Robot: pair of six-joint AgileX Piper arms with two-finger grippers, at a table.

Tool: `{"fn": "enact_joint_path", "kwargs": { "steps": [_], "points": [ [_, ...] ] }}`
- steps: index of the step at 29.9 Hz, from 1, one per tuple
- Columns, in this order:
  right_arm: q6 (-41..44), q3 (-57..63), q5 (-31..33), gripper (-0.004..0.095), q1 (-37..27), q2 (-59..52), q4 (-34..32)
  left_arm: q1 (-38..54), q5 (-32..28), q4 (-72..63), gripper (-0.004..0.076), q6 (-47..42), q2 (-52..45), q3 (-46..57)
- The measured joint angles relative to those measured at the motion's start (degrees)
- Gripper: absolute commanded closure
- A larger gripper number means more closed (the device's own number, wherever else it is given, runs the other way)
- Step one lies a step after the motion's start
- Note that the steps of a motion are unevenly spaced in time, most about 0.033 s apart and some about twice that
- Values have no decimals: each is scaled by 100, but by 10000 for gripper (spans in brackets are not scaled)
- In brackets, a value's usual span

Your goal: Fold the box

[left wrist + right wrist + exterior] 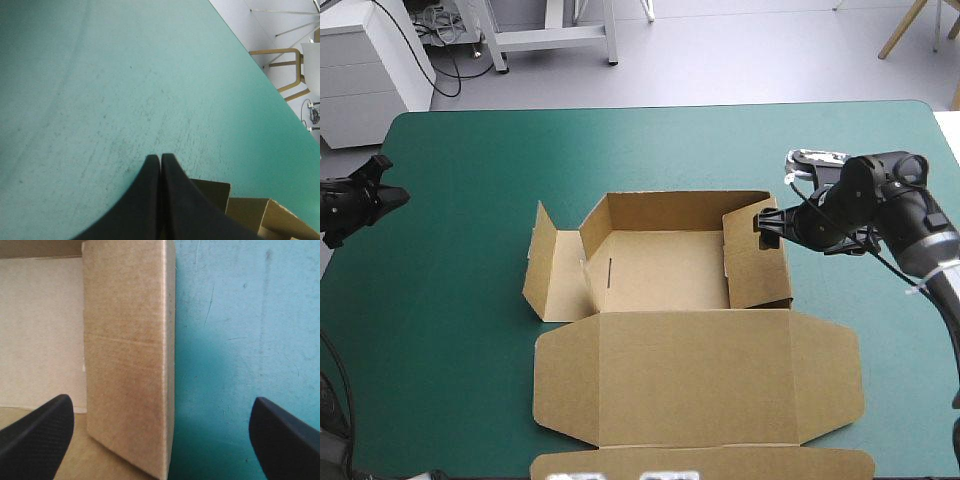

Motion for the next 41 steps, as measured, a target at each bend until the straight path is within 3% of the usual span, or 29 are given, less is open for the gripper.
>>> {"fn": "enact_joint_path", "kwargs": {
  "steps": [10,17,28,31,33,37,38,41],
  "points": [
    [-154,229,-614,38,0,963,37,0,5,17,734,0,0,0],
    [-160,229,-889,97,209,1219,-91,0,5,65,734,-61,0,0],
    [-142,229,-830,122,407,1426,-169,0,17,176,734,-61,0,0],
    [-142,229,-787,242,407,1474,-174,0,22,176,734,-61,0,0],
    [-142,229,-780,385,407,1481,-180,0,22,182,734,-61,0,0],
    [-188,229,-733,863,407,1481,-180,0,22,189,734,-61,0,0],
    [-220,229,-720,922,407,1481,-180,0,22,189,734,-61,0,0],
    [-295,229,-696,913,407,1481,-243,0,22,189,734,-61,0,0]
  ]
}}
